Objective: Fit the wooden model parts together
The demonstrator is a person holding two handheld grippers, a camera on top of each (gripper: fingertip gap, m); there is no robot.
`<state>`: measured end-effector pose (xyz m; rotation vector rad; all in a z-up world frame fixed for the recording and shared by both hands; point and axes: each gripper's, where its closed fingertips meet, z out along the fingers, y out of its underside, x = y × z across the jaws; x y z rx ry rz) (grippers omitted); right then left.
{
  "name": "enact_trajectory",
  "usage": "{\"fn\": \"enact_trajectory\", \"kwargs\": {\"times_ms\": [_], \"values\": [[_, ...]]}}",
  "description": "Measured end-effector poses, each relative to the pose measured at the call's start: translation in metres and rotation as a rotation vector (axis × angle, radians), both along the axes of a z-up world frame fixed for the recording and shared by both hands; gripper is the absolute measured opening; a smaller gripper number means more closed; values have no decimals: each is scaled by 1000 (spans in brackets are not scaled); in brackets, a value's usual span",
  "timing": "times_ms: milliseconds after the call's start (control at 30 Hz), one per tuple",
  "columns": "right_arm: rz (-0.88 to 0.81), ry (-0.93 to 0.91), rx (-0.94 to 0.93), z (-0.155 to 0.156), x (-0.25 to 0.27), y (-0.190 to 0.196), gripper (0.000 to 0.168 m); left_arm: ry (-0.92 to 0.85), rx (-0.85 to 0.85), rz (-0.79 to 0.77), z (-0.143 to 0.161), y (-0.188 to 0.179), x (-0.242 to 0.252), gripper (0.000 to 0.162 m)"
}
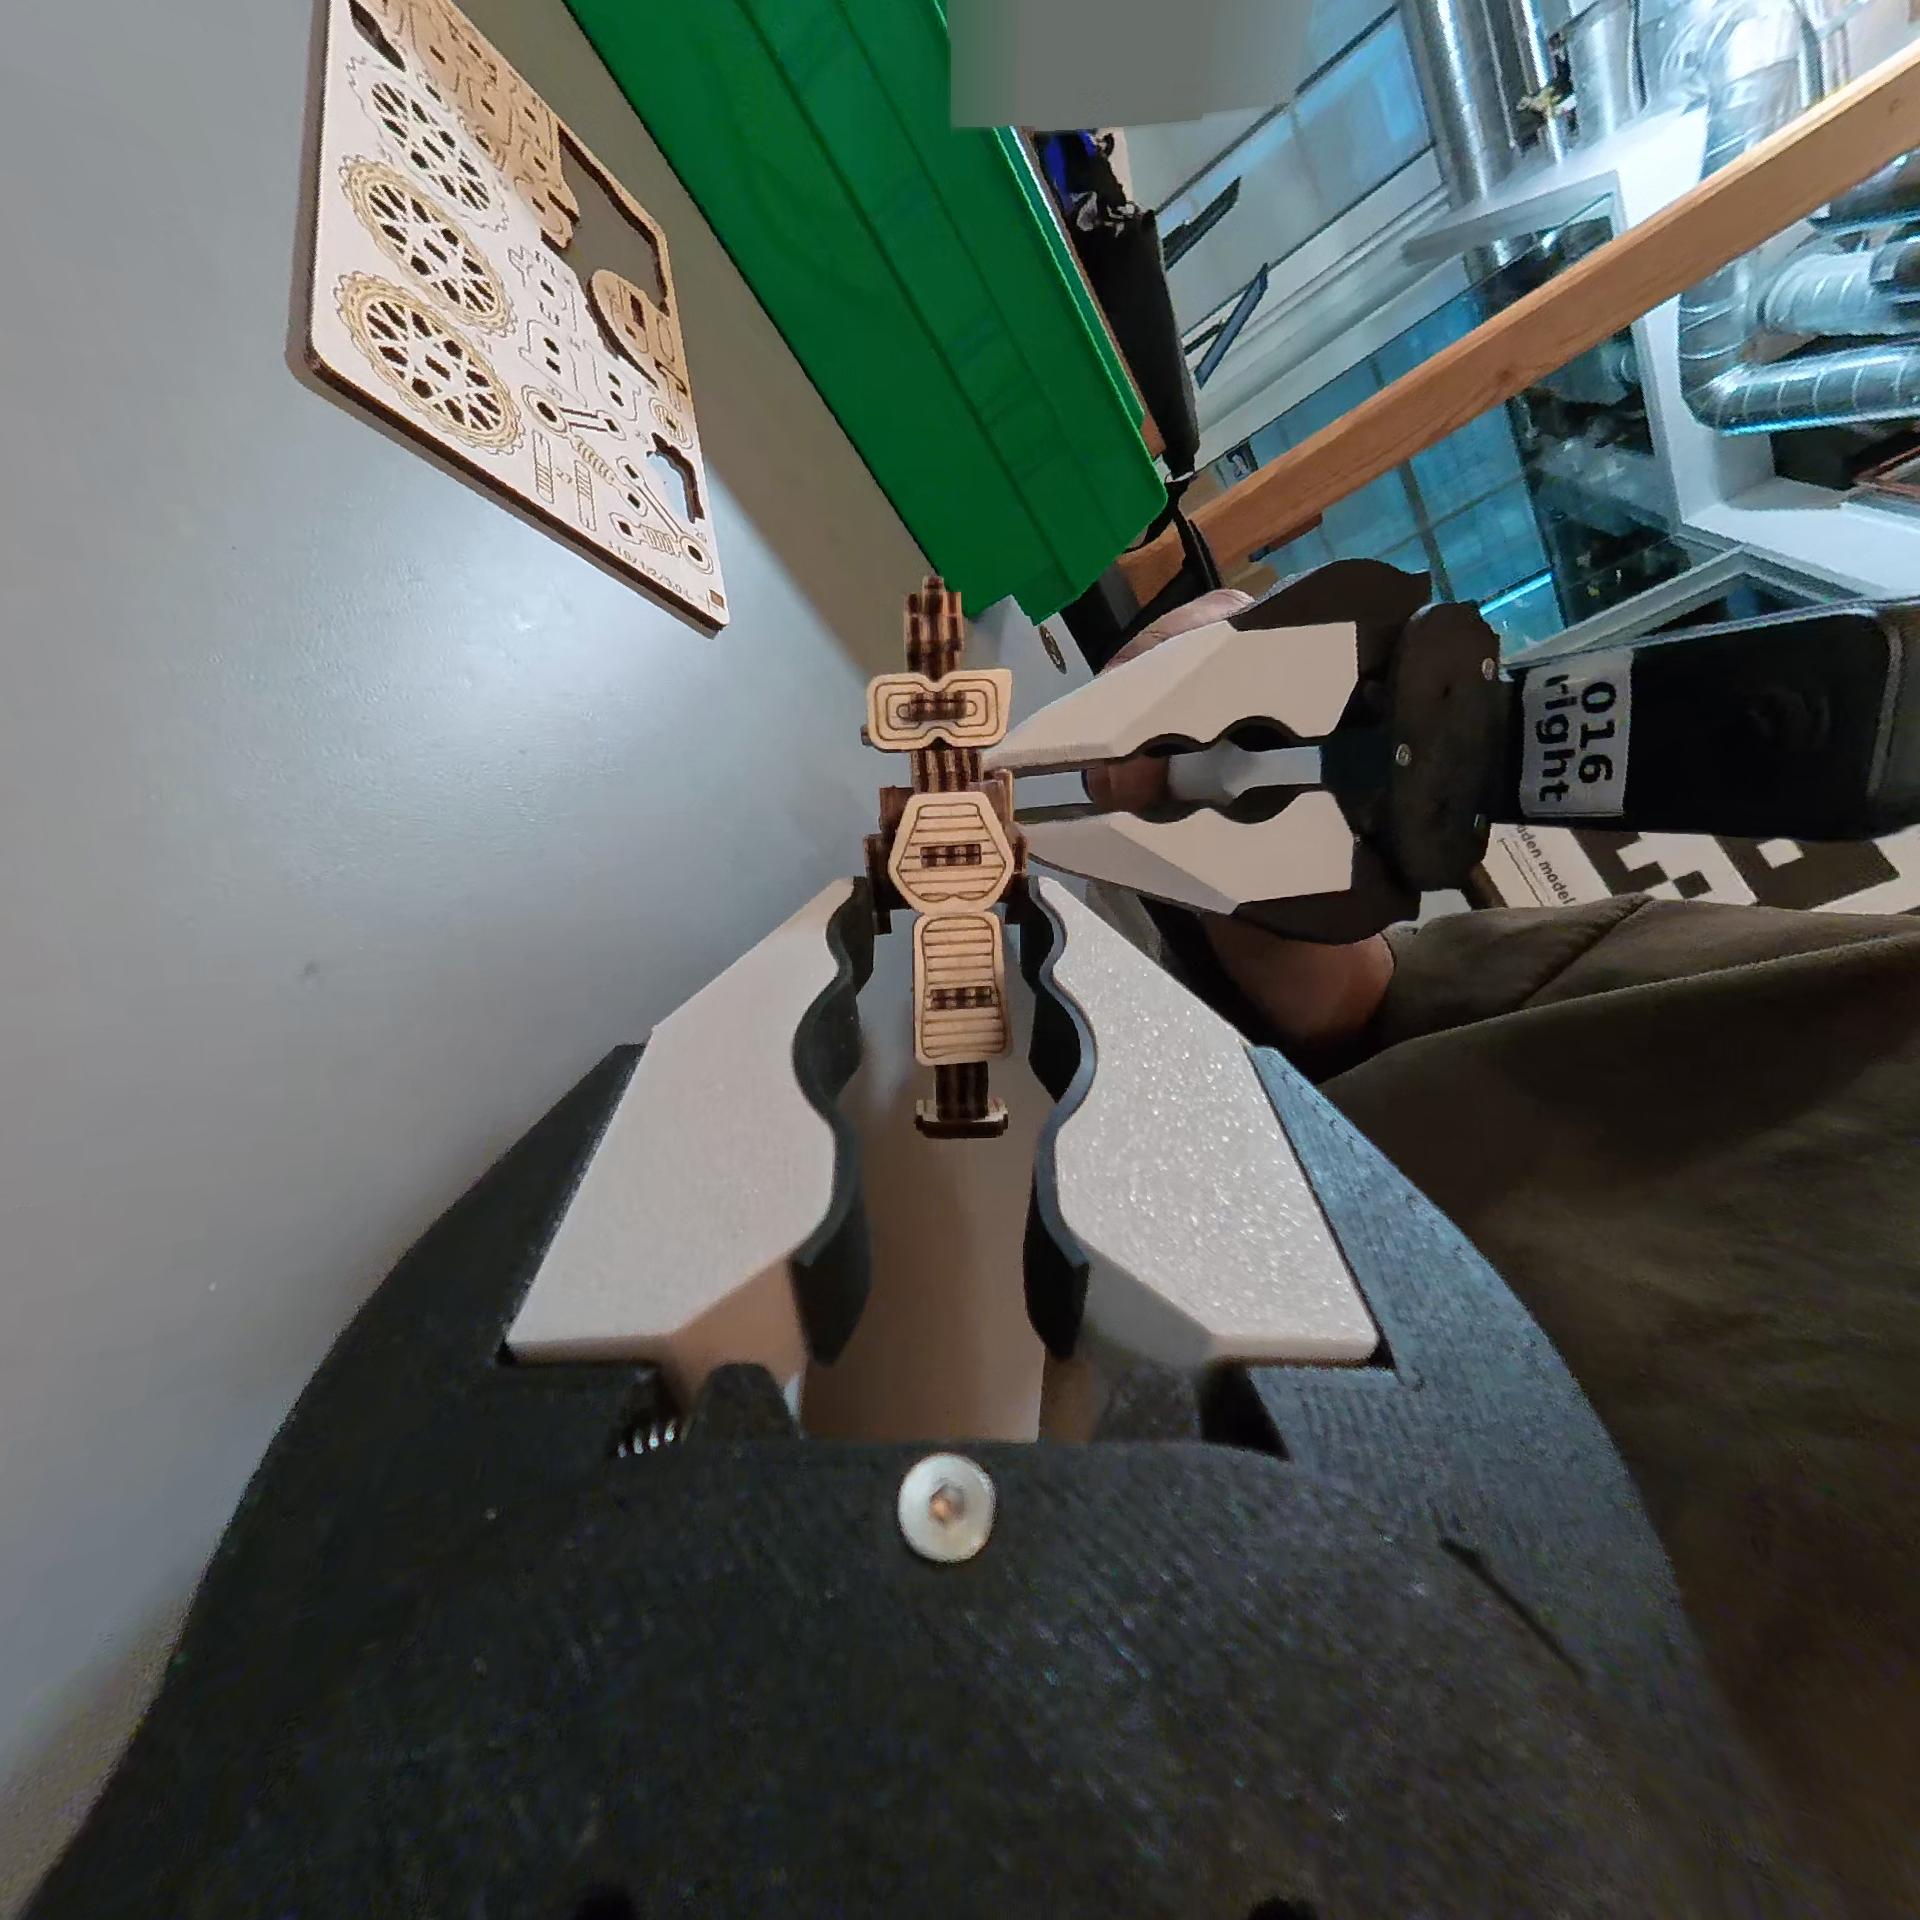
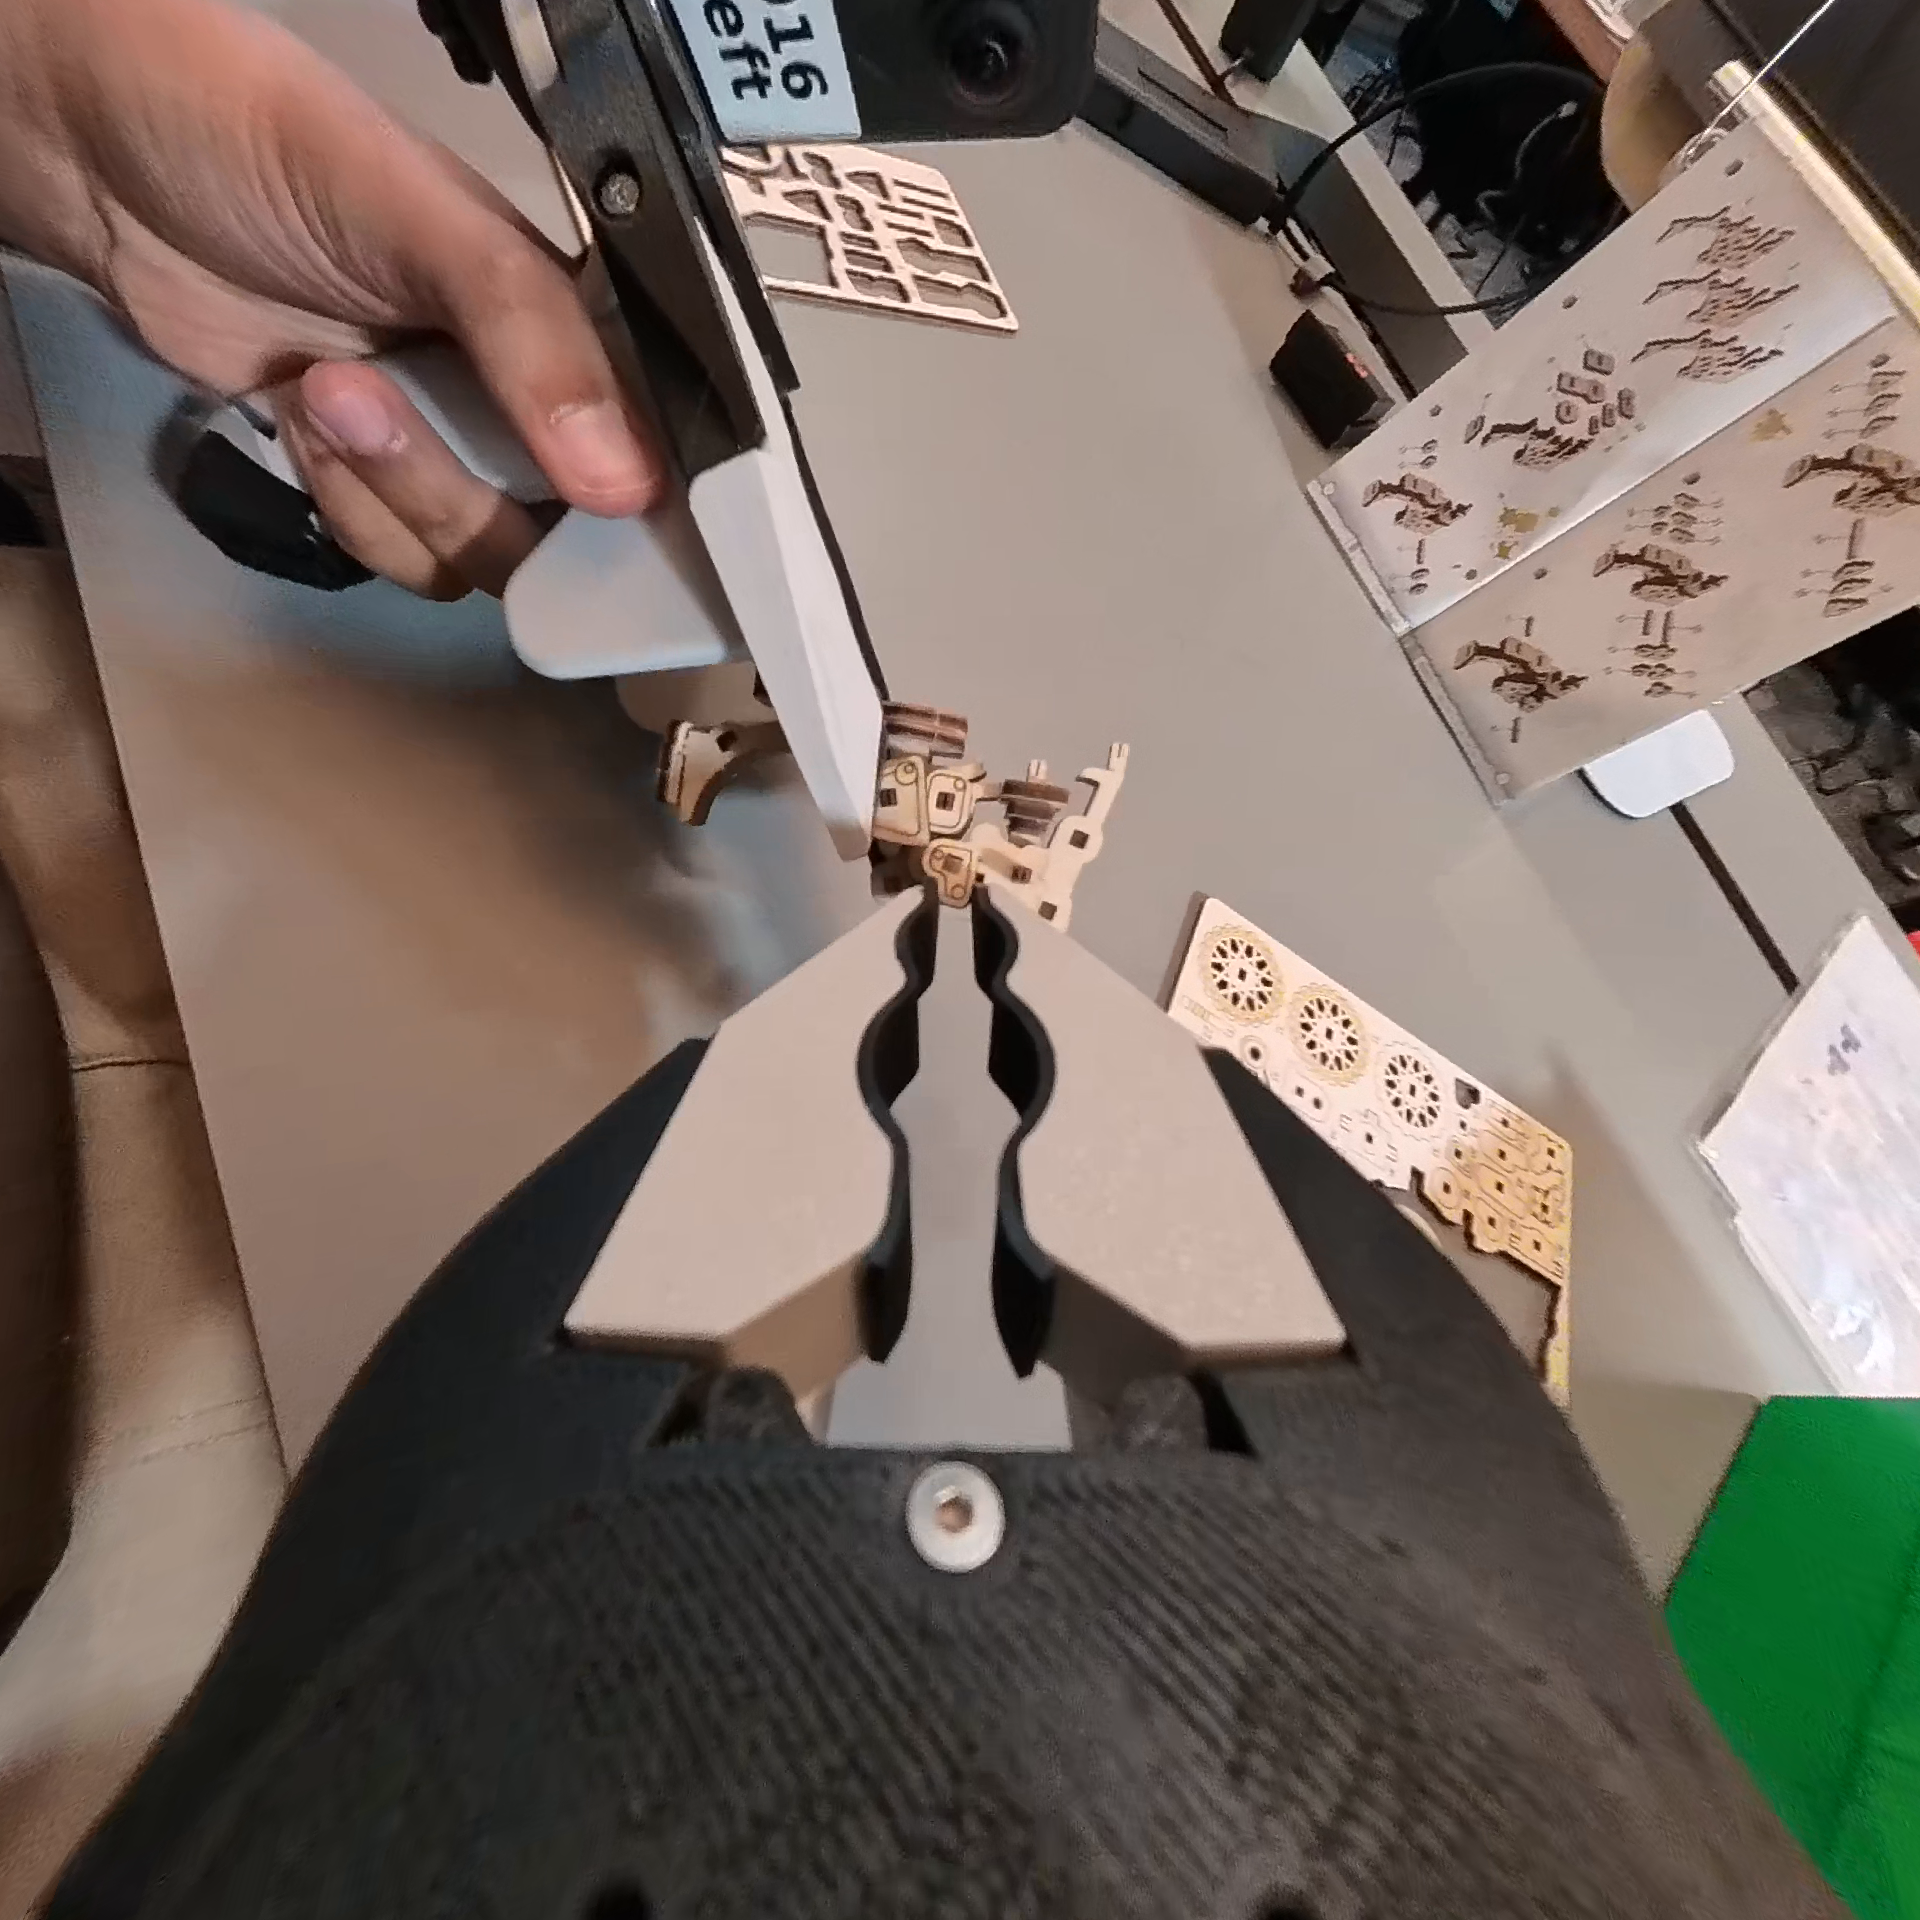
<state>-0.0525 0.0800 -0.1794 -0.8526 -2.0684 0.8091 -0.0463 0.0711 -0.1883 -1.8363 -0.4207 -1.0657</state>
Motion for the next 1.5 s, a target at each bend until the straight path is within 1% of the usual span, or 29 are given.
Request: {"fn": "enact_trajectory", "kwargs": {"times_ms": [33, 267, 500, 600, 767, 933, 1133, 1233, 1333, 1500], "values": [[5, -2, -5, 0, 0, 0, 5, -2, 1, -3, 0, 0, 0, 26], [52, -1, 22, -1, 5, -2, 5, -27, -3, -32, 0, -2, 3, 26], [60, -3, 49, -3, 6, -4, 5, -32, -9, -45, 0, -2, 5, 26], [60, -16, 59, -5, 7, -4, 5, -7, -19, -52, -3, -3, 6, 26], [79, -43, 84, -13, 9, -6, 5, 88, -47, -73, -11, -5, 7, 26], [82, -41, 93, -14, 9, -6, 5, 88, -51, -79, -11, -6, 8, 27], [86, -43, 103, -17, 9, -7, 5, 85, -44, -92, -11, -6, 10, 38], [100, -40, 99, -16, 9, -11, 5, 86, -50, -77, -11, -5, 8, 35], [101, -27, 126, -16, 9, -13, 5, 90, -63, -65, -13, -5, 6, 27], [99, -20, 129, -15, 8, -13, 5, 78, -66, -66, -13, -5, 6, 27]]}}
